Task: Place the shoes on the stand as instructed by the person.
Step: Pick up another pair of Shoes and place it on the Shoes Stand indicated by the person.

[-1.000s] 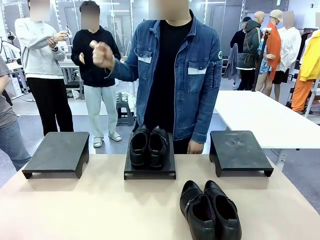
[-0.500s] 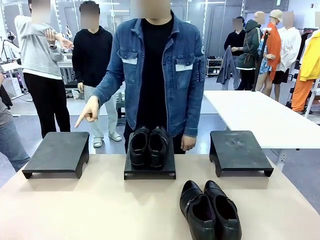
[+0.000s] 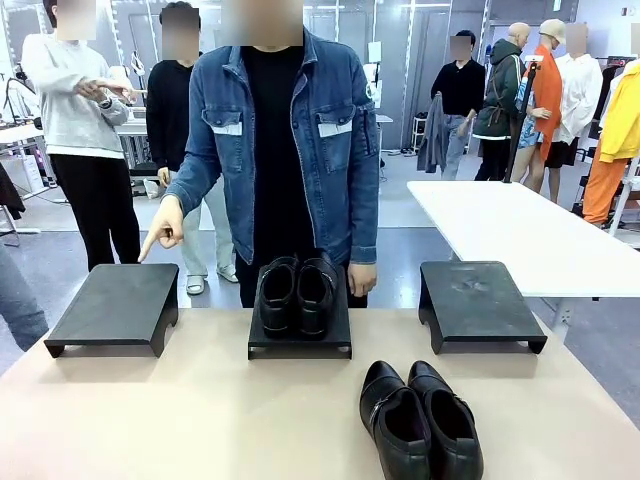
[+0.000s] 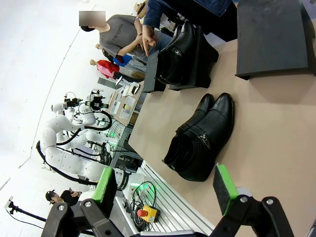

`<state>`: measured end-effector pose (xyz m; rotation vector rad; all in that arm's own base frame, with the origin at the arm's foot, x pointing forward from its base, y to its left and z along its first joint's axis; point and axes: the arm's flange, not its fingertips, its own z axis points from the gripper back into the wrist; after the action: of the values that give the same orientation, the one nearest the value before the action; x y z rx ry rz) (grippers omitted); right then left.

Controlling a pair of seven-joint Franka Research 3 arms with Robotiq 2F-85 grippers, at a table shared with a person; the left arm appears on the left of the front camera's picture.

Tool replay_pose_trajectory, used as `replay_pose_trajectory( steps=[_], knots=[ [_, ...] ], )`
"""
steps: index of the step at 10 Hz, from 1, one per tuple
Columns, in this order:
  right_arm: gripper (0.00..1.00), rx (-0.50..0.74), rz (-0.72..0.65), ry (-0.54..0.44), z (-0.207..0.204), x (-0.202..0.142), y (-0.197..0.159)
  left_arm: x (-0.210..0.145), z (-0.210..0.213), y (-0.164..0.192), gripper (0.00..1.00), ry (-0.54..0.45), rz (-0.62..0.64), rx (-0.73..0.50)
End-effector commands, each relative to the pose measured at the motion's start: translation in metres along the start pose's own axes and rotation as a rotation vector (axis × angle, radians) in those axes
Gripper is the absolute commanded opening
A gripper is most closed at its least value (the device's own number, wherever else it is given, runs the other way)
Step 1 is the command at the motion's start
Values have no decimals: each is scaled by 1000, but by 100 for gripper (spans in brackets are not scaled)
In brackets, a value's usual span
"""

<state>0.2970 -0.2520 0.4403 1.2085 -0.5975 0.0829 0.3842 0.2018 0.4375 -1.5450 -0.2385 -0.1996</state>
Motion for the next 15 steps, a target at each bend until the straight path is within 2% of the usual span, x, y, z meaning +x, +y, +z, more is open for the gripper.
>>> replay_pose_trajectory(
  steps=[1, 13, 14, 15],
  knots=[
    [100, 6, 5, -4, 1, 0, 2, 0, 0, 0, 100, 0, -3, -1],
    [100, 6, 5, -4, 1, 0, 2, 0, 0, 0, 100, 0, 0, 0],
    [100, 6, 5, -4, 1, 0, 2, 19, -19, -19, 100, 70, -48, 6],
    [100, 6, 5, -4, 1, 0, 2, 38, -44, -42, 100, 124, -46, 45]
  ],
)
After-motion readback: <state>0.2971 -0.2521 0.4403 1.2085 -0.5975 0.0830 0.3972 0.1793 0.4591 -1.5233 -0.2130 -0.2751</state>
